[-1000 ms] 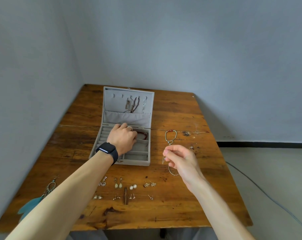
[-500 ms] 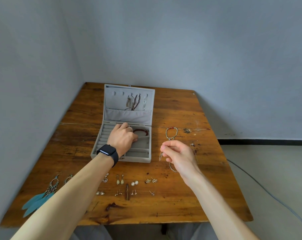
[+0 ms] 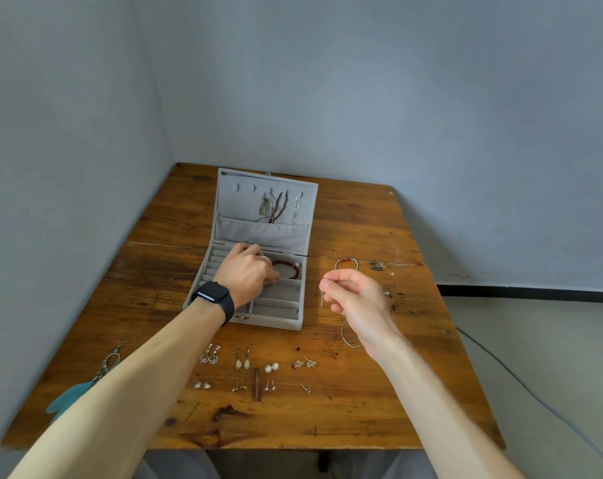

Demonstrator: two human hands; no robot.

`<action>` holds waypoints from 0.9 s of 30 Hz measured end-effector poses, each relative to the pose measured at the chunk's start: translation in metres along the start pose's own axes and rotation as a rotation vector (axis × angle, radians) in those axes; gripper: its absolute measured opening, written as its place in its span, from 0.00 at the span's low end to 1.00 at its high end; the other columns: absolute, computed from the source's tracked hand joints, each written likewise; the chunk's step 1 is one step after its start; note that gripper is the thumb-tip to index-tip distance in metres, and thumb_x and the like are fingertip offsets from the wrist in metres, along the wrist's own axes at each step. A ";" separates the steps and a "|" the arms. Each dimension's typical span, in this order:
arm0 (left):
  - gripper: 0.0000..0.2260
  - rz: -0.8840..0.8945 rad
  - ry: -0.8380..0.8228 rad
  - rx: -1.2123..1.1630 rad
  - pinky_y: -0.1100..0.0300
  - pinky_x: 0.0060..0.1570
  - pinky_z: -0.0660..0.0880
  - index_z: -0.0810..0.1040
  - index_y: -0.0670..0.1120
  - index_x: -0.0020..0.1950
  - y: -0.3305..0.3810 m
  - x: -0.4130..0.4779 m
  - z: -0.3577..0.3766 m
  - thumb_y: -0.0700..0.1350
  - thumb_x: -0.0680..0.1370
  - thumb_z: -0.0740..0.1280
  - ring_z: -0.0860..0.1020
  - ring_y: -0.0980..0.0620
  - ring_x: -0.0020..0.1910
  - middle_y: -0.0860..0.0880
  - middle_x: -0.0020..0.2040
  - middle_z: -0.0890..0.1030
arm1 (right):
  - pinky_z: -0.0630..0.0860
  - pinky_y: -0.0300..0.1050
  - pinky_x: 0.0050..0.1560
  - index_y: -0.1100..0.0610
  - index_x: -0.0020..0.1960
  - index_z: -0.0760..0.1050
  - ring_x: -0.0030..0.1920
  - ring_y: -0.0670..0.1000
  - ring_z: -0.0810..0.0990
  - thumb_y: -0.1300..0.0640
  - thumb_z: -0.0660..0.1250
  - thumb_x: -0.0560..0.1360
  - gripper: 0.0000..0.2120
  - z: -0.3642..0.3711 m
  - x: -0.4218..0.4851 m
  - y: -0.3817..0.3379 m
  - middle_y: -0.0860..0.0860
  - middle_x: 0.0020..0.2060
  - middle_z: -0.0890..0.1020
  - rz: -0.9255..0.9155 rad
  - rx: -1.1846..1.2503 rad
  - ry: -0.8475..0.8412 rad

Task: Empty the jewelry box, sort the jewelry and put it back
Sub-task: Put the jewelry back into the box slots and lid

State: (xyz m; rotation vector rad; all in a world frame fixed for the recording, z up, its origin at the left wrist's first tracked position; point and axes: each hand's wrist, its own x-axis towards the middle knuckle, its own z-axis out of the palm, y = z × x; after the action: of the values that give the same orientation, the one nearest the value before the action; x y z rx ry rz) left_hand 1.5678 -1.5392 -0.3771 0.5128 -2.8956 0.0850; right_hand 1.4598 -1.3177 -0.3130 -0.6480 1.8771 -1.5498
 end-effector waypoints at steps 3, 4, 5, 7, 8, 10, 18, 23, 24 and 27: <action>0.10 -0.001 -0.014 -0.019 0.58 0.57 0.58 0.85 0.58 0.54 0.000 -0.001 -0.002 0.51 0.83 0.63 0.71 0.52 0.54 0.60 0.52 0.83 | 0.77 0.35 0.41 0.51 0.50 0.82 0.40 0.41 0.82 0.58 0.72 0.76 0.04 0.001 0.001 0.001 0.47 0.43 0.85 0.005 0.000 -0.002; 0.10 -0.010 -0.019 -0.027 0.58 0.57 0.58 0.84 0.58 0.55 0.001 -0.002 -0.002 0.51 0.83 0.63 0.71 0.52 0.54 0.60 0.53 0.83 | 0.77 0.35 0.41 0.51 0.50 0.82 0.41 0.41 0.82 0.58 0.72 0.76 0.04 0.002 0.002 0.001 0.47 0.42 0.85 0.007 0.001 0.000; 0.10 -0.019 -0.023 -0.028 0.58 0.58 0.59 0.84 0.59 0.57 0.003 -0.002 -0.003 0.51 0.83 0.63 0.71 0.52 0.55 0.59 0.53 0.83 | 0.78 0.36 0.41 0.51 0.50 0.82 0.41 0.42 0.83 0.58 0.72 0.76 0.04 0.003 0.002 0.002 0.47 0.42 0.85 0.009 0.003 0.001; 0.11 -0.032 -0.025 -0.009 0.56 0.58 0.62 0.81 0.59 0.62 0.008 -0.003 -0.004 0.49 0.82 0.64 0.71 0.51 0.54 0.56 0.53 0.83 | 0.78 0.37 0.43 0.50 0.50 0.82 0.41 0.42 0.83 0.57 0.73 0.76 0.04 0.004 0.003 0.002 0.47 0.42 0.86 0.012 0.006 0.004; 0.12 -0.039 -0.025 -0.005 0.55 0.58 0.62 0.79 0.59 0.63 0.010 -0.004 -0.005 0.49 0.82 0.64 0.70 0.50 0.54 0.55 0.52 0.83 | 0.78 0.37 0.43 0.50 0.50 0.82 0.42 0.42 0.83 0.57 0.73 0.76 0.04 0.005 0.003 0.003 0.47 0.42 0.86 0.014 0.005 0.005; 0.12 -0.063 -0.012 -0.015 0.53 0.58 0.62 0.77 0.60 0.64 0.012 -0.005 -0.004 0.48 0.82 0.64 0.70 0.50 0.54 0.55 0.51 0.83 | 0.79 0.38 0.44 0.49 0.50 0.82 0.43 0.43 0.83 0.57 0.73 0.76 0.04 0.004 0.002 0.006 0.46 0.42 0.86 0.017 -0.003 0.004; 0.08 -0.138 -0.004 -0.015 0.48 0.62 0.53 0.80 0.60 0.58 0.011 -0.008 -0.001 0.52 0.82 0.63 0.71 0.53 0.57 0.58 0.48 0.82 | 0.78 0.36 0.43 0.49 0.51 0.82 0.43 0.42 0.83 0.55 0.72 0.76 0.05 -0.001 -0.001 0.007 0.47 0.44 0.85 0.003 -0.009 0.009; 0.09 -0.153 0.008 0.011 0.47 0.62 0.55 0.82 0.60 0.59 0.017 -0.010 -0.005 0.54 0.82 0.63 0.71 0.52 0.58 0.56 0.49 0.83 | 0.78 0.35 0.41 0.50 0.50 0.82 0.41 0.42 0.83 0.57 0.72 0.76 0.04 -0.001 -0.001 0.003 0.47 0.42 0.85 -0.023 -0.004 0.010; 0.09 -0.157 0.014 0.016 0.47 0.62 0.56 0.82 0.60 0.59 0.017 -0.011 -0.006 0.53 0.82 0.64 0.71 0.51 0.58 0.55 0.49 0.83 | 0.78 0.35 0.42 0.49 0.50 0.82 0.42 0.42 0.83 0.56 0.72 0.76 0.04 0.000 -0.002 0.003 0.46 0.42 0.85 -0.024 -0.009 0.007; 0.09 -0.166 0.030 0.030 0.47 0.61 0.56 0.83 0.59 0.58 0.020 -0.013 -0.006 0.53 0.82 0.64 0.71 0.51 0.57 0.54 0.49 0.84 | 0.78 0.35 0.42 0.49 0.50 0.82 0.43 0.42 0.83 0.56 0.72 0.76 0.04 0.001 -0.004 0.005 0.46 0.43 0.85 -0.021 -0.013 0.000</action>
State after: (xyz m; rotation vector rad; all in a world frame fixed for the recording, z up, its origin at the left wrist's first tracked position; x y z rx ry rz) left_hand 1.5739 -1.5156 -0.3741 0.7482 -2.8135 0.1103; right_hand 1.4632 -1.3152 -0.3172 -0.6750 1.8875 -1.5519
